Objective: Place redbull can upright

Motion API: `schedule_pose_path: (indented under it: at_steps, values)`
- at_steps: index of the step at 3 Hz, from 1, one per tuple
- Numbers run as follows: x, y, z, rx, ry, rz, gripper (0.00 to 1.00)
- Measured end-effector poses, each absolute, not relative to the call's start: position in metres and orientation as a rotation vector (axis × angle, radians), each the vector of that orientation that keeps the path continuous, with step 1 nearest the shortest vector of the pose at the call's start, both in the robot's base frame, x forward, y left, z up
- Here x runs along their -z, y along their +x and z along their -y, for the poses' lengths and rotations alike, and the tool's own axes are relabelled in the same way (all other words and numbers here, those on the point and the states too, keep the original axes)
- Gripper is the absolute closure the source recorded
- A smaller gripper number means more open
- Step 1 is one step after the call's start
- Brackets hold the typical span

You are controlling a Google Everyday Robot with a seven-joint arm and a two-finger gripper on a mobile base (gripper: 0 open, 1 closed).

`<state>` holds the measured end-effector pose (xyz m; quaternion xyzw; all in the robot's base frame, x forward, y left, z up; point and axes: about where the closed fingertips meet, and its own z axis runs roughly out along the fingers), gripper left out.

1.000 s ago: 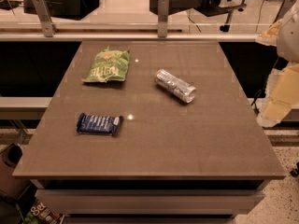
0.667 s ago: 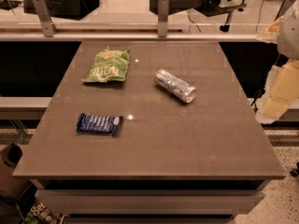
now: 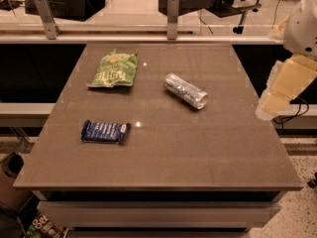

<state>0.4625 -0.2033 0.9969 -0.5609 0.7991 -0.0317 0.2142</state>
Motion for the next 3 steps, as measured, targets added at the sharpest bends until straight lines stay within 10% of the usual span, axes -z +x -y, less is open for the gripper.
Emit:
schedule_pose_path:
  at_steps: [3]
  values:
    - [-0.972,0.524,0.172,-0.007,-1.362,-2.374,0.00]
